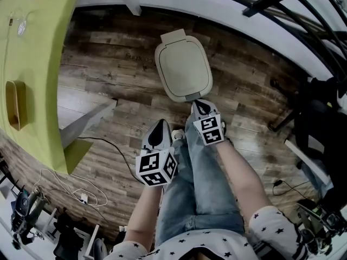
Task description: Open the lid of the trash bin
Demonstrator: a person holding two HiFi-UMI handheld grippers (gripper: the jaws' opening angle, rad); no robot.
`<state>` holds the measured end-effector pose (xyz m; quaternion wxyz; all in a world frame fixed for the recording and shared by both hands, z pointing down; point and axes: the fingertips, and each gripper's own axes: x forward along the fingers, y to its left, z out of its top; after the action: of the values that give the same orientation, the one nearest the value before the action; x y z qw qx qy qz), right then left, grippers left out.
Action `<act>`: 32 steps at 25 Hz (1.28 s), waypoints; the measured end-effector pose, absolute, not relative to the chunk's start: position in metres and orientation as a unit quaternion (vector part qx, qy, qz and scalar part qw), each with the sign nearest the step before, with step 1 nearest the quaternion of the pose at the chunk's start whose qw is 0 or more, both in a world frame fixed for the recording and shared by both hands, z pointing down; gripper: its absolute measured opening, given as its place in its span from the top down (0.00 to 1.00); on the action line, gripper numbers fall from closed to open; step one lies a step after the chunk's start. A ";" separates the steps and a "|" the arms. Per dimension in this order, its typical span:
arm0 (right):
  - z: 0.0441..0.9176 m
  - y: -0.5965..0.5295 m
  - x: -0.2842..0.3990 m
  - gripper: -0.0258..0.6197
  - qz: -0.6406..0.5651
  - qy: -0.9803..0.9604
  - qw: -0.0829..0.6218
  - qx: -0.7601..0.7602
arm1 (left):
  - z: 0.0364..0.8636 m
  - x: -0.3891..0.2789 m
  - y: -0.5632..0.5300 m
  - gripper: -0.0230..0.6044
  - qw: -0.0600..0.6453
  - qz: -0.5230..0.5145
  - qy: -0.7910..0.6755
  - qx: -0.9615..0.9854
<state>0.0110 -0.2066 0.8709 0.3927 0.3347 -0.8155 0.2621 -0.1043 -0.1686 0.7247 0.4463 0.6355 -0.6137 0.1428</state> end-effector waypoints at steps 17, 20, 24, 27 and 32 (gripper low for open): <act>0.912 -0.208 0.013 0.97 0.248 -0.800 0.435 0.331 | 0.745 -0.113 -0.157 0.95 0.460 0.139 -0.622 0.618; 0.914 -0.207 0.012 0.97 0.244 -0.800 0.436 0.332 | 0.747 -0.113 -0.155 0.95 0.462 0.140 -0.621 0.617; 0.916 -0.205 0.013 0.97 0.255 -0.791 0.441 0.339 | 0.746 -0.112 -0.156 0.95 0.464 0.138 -0.622 0.615; 0.917 -0.205 0.013 0.97 0.262 -0.784 0.443 0.347 | 0.745 -0.111 -0.155 0.95 0.463 0.137 -0.622 0.616; 0.917 -0.205 0.012 0.97 0.266 -0.779 0.443 0.356 | 0.743 -0.108 -0.153 0.95 0.462 0.137 -0.621 0.618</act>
<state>0.0120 -0.2051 0.9167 0.4434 0.3559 -0.7786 0.2657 -0.1082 -0.1526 0.7430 0.4624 0.6175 -0.6213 0.1371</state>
